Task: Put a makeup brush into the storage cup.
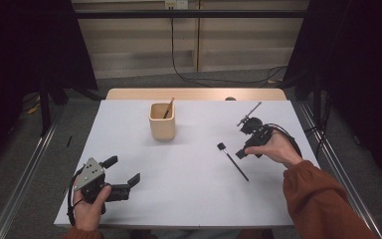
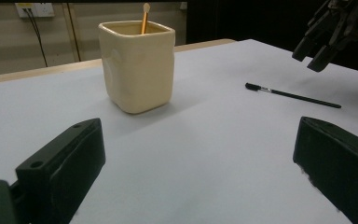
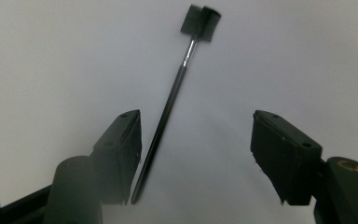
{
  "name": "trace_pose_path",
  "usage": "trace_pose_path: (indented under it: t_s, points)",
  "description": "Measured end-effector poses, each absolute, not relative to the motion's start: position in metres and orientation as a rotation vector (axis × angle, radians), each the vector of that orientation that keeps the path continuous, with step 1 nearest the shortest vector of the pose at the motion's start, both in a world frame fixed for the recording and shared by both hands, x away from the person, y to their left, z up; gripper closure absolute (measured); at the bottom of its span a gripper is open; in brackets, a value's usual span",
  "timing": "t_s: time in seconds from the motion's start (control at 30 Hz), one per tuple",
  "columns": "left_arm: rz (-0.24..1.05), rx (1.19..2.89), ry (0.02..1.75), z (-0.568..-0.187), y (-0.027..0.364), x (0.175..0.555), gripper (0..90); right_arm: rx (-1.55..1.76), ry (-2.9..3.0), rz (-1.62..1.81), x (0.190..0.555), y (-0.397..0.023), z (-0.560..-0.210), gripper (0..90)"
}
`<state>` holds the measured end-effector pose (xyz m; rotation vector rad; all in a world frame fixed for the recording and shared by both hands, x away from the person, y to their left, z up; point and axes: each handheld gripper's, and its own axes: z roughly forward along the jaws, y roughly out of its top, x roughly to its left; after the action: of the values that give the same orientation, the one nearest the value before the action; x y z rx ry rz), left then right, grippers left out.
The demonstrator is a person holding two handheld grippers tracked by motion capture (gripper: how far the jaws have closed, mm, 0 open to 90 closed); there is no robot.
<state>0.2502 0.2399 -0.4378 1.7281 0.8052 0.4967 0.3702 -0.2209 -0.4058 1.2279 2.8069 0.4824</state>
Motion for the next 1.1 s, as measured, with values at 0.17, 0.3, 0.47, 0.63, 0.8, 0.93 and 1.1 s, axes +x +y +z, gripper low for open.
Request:
trace_pose_path:
  t_s: [0.17,0.3,0.47,0.63,0.8,0.93,1.1]
  points:
    - [0.5,1.731,0.805,-0.438,0.24,0.25,2.2,1.271,2.888,0.374,0.371,-0.215,-0.416,38.8]
    - [0.489,1.738,0.792,-0.438,0.24,0.251,2.1,1.309,2.932,0.346,0.373,-0.214,-0.423,44.8]
    - [0.49,1.74,0.791,-0.438,0.239,0.251,2.1,1.336,2.955,0.318,0.372,-0.211,-0.429,50.8]
    - [0.494,1.742,0.788,-0.438,0.239,0.251,2.1,1.358,2.961,0.303,0.37,-0.209,-0.436,56.1]
    - [0.503,1.742,0.772,-0.438,0.239,0.25,2.4,1.336,2.975,0.291,0.37,-0.205,-0.438,61.9]
    - [0.503,1.744,0.774,-0.438,0.239,0.249,2.3,1.335,2.975,0.275,0.369,-0.203,-0.442,65.3]
    - [0.5,1.745,0.776,-0.438,0.239,0.25,2.3,1.326,2.971,0.24,0.37,-0.198,-0.444,68.2]
